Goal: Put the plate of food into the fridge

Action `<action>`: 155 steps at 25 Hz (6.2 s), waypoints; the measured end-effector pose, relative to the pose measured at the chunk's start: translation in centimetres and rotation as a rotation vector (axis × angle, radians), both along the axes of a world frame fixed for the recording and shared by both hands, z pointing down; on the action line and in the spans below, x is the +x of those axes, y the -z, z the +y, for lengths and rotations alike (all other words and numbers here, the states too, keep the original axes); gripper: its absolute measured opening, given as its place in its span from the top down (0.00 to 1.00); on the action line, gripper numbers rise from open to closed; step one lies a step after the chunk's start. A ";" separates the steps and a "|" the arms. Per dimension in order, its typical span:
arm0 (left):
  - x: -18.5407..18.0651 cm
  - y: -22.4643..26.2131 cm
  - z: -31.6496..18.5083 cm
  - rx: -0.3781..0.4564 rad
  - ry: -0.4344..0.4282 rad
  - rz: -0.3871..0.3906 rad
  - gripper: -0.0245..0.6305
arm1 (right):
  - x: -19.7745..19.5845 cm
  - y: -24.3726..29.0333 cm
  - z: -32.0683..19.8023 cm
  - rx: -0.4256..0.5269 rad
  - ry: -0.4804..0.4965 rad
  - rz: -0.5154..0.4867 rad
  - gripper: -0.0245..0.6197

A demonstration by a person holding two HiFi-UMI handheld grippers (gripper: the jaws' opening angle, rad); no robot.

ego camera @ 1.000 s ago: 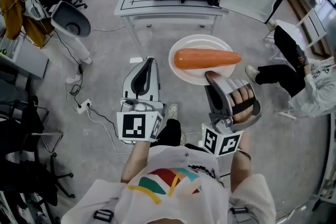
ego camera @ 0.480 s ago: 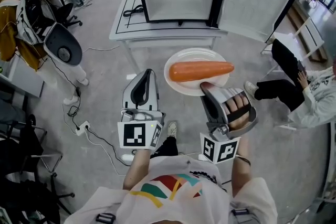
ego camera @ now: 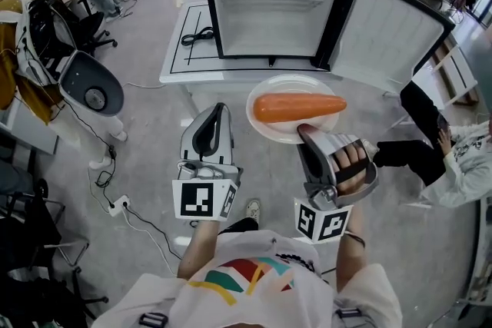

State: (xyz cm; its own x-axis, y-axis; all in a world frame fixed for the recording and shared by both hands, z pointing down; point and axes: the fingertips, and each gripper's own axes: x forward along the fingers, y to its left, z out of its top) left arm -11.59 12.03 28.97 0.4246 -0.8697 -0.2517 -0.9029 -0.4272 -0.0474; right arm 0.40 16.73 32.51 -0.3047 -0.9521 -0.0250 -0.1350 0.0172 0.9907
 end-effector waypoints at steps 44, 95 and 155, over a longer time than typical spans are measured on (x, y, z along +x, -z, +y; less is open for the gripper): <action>2.1 -0.4 -19.9 -0.002 -0.061 0.013 0.95 | 1.2 -0.3 -20.4 -0.012 -0.023 0.026 0.91; 8.0 1.1 -42.3 -0.016 -0.011 -0.015 0.95 | 6.0 1.4 -43.9 -0.049 0.039 0.041 0.90; 7.1 -1.5 -45.7 -0.082 -0.052 0.020 0.95 | 4.5 0.5 -52.2 -0.680 0.090 -0.119 0.85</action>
State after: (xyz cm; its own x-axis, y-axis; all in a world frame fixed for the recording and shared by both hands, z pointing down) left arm -4.44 -33.66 30.47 0.4653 -0.8647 -0.1891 -0.8799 -0.4751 0.0074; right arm 4.86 -35.50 32.02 -0.4155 -0.7395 0.5296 -0.2113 0.6448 0.7346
